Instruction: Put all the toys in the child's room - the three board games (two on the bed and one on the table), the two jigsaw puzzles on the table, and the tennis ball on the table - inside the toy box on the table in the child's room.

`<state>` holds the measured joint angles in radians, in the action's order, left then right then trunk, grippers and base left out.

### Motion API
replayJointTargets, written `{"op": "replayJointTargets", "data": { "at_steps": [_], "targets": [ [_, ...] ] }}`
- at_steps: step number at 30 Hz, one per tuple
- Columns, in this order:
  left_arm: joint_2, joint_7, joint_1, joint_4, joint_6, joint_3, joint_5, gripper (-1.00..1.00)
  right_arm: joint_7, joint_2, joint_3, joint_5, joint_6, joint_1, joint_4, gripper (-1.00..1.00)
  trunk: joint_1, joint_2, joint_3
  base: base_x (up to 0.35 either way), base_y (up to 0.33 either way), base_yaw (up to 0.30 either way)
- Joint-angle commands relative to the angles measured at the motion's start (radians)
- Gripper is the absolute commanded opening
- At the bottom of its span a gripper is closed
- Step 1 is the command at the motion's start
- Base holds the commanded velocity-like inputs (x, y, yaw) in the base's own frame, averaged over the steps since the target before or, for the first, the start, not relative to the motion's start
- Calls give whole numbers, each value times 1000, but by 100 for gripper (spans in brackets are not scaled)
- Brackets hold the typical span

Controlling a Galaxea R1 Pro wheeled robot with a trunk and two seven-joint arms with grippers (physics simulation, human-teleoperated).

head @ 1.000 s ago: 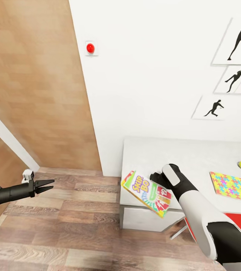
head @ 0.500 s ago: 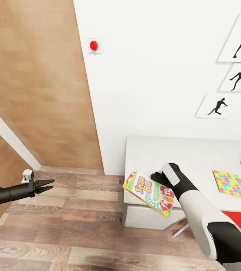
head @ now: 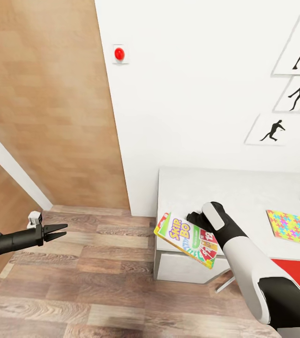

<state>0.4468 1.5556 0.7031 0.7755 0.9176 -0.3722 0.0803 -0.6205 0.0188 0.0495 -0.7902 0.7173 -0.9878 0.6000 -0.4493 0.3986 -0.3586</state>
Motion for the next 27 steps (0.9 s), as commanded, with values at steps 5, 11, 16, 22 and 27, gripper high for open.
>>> {"op": "replayJointTargets", "data": {
  "at_steps": [5,11,16,22,27],
  "targets": [
    [-1,8,1,1,10,-2,9,100,-10,0,2,-26,-1,0,-40,100,-1,1,-2,-3,2,0],
    [-1,8,1,1,10,-2,9,100,-10,0,1,-26,-1,0,-40,100,-1,1,-2,0,0,0],
    [-1,8,1,1,10,-2,9,100,-10,-1,1,-26,0,0,-40,100,-1,1,-2,0,0,0],
    [0,8,1,1,10,-2,9,100,-10,0,1,-26,1,0,-40,100,-1,1,-2,0,-35,0],
    [-1,8,1,1,10,-2,9,100,-10,-1,0,-26,1,0,-40,100,-1,1,-2,0,-11,0]
  ]
}}
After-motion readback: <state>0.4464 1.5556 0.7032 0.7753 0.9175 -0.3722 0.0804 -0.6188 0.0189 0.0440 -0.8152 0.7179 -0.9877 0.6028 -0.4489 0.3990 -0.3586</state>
